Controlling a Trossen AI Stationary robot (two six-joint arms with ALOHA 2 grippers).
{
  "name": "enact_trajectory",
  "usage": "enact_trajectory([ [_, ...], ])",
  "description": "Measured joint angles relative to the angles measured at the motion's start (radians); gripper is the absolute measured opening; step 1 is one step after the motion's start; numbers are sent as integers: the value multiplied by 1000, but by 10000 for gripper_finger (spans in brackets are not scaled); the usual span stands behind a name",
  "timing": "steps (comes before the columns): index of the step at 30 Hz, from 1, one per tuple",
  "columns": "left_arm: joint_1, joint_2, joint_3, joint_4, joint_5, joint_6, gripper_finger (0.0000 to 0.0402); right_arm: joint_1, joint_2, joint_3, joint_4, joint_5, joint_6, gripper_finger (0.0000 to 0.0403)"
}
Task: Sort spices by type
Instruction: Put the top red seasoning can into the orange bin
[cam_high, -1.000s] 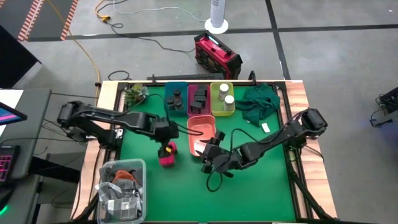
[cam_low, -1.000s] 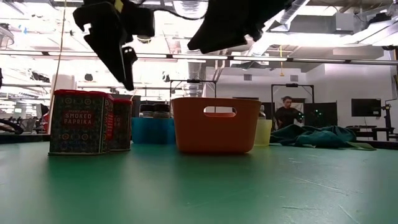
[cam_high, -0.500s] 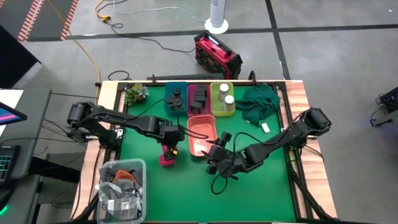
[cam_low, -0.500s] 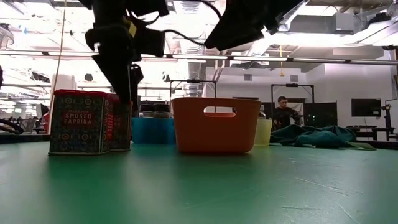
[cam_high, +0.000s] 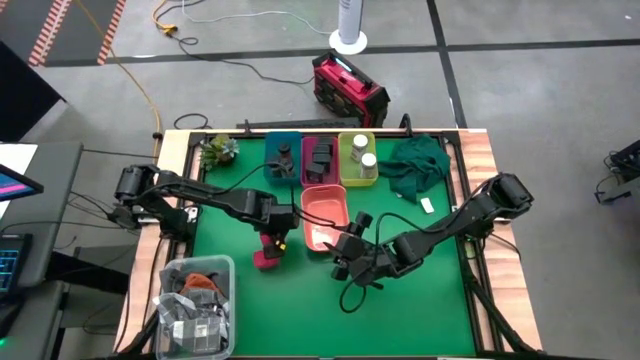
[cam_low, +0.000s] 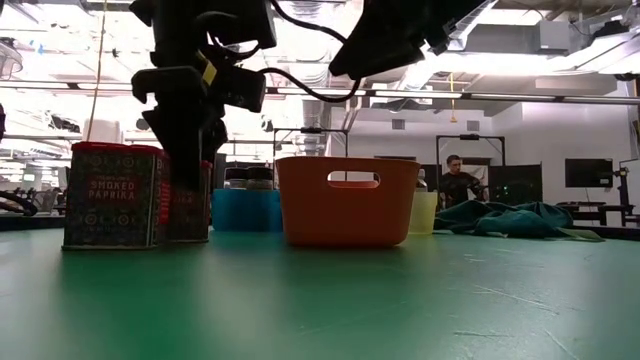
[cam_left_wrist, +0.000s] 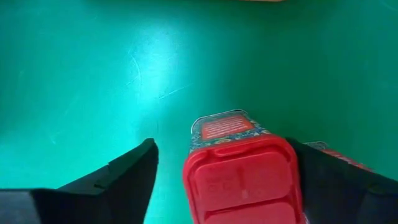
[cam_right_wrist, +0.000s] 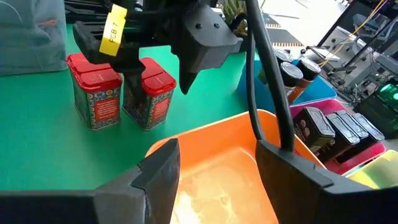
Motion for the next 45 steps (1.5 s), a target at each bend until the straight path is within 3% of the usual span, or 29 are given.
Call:
enact_trajectory([
  [9,3,0,0,-2,22,71,209,13,-5,0,-120,6,50,244],
  [16,21,0,129,-113,30,185,209,15,-16,0,-368,6,274,244],
  [23,64,-1,329,-169,-1,295,218,28,-17,0,-451,24,361,244],
  [29,126,-1,372,-64,3,370,216,55,-50,1,-482,66,394,244],
  [36,210,24,372,66,98,378,216,86,-68,1,-496,132,429,244],
  [45,222,215,527,8,141,389,217,90,-67,1,-531,131,472,244],
])
